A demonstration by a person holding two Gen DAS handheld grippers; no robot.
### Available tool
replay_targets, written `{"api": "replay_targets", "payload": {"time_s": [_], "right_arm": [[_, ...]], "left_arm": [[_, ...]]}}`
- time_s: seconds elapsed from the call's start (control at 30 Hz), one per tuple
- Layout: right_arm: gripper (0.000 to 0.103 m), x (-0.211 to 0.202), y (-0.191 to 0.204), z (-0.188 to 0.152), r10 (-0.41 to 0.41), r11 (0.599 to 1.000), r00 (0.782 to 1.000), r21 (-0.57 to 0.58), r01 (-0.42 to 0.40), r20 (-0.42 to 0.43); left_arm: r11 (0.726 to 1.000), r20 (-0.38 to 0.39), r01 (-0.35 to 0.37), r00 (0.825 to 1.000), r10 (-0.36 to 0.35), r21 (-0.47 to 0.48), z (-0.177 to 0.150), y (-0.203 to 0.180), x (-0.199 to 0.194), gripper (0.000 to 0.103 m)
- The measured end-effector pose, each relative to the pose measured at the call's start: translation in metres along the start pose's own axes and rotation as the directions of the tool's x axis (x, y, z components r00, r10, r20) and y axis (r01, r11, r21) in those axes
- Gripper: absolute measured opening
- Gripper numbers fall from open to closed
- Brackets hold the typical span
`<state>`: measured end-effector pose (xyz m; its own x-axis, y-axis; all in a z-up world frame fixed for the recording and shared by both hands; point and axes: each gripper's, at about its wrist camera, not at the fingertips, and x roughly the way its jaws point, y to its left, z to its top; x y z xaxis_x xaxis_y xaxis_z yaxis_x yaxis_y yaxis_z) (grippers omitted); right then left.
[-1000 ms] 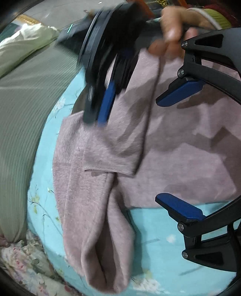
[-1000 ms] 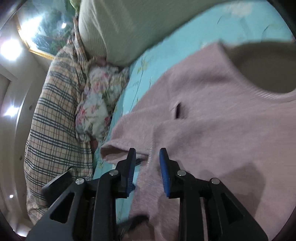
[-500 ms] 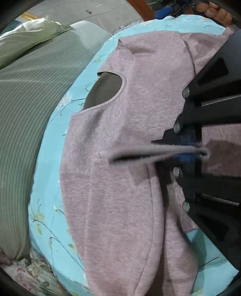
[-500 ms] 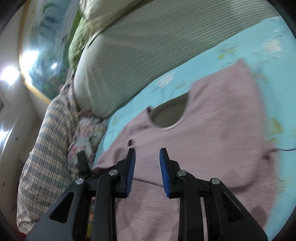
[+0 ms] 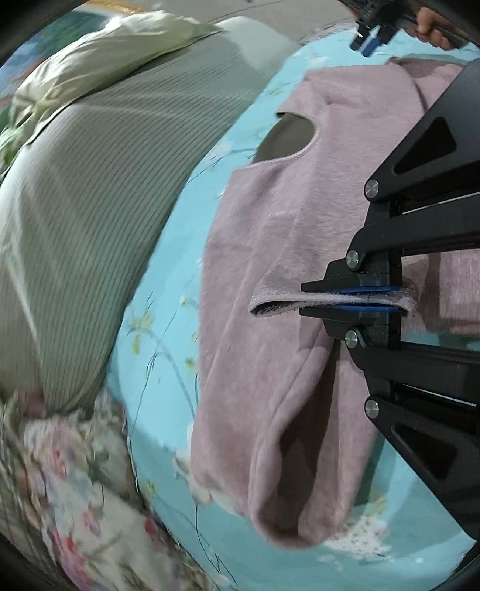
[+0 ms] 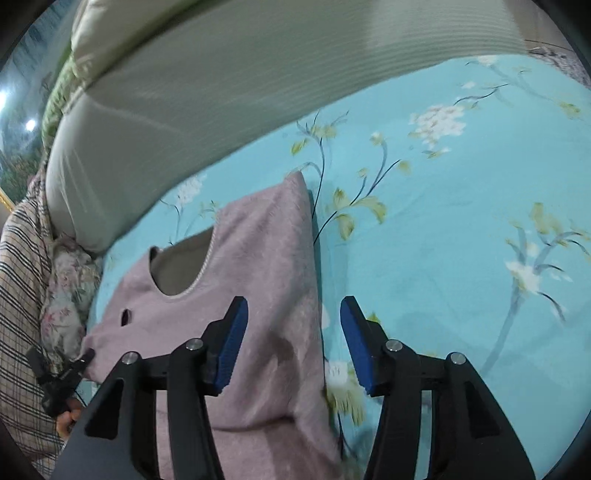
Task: Fold small clothes
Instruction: 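Grasp the other sleeve with the left tool, fold it across the body, release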
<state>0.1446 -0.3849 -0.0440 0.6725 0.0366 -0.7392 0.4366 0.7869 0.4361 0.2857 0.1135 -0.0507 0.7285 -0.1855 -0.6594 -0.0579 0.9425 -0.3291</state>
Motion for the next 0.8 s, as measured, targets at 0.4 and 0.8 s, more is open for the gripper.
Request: {"api": "replay_targets", "payload": {"time_s": [0.4,0.8], "right_arm": [[0.007,0.038,-0.008,0.017,-0.073,0.996,0.996,-0.052,0.070,-0.059],[0.014,-0.009,0.031,-0.014,0.047,0.985,0.999,-0.166,-0.050,-0.026]], "left_arm": [[0.997,-0.021,0.048,0.999,-0.047,0.061,-0.003,-0.015,-0.006,0.003],[0.989,-0.081,0.075,0.995,-0.065,0.125,-0.021,-0.035,0.010,0.003]]}}
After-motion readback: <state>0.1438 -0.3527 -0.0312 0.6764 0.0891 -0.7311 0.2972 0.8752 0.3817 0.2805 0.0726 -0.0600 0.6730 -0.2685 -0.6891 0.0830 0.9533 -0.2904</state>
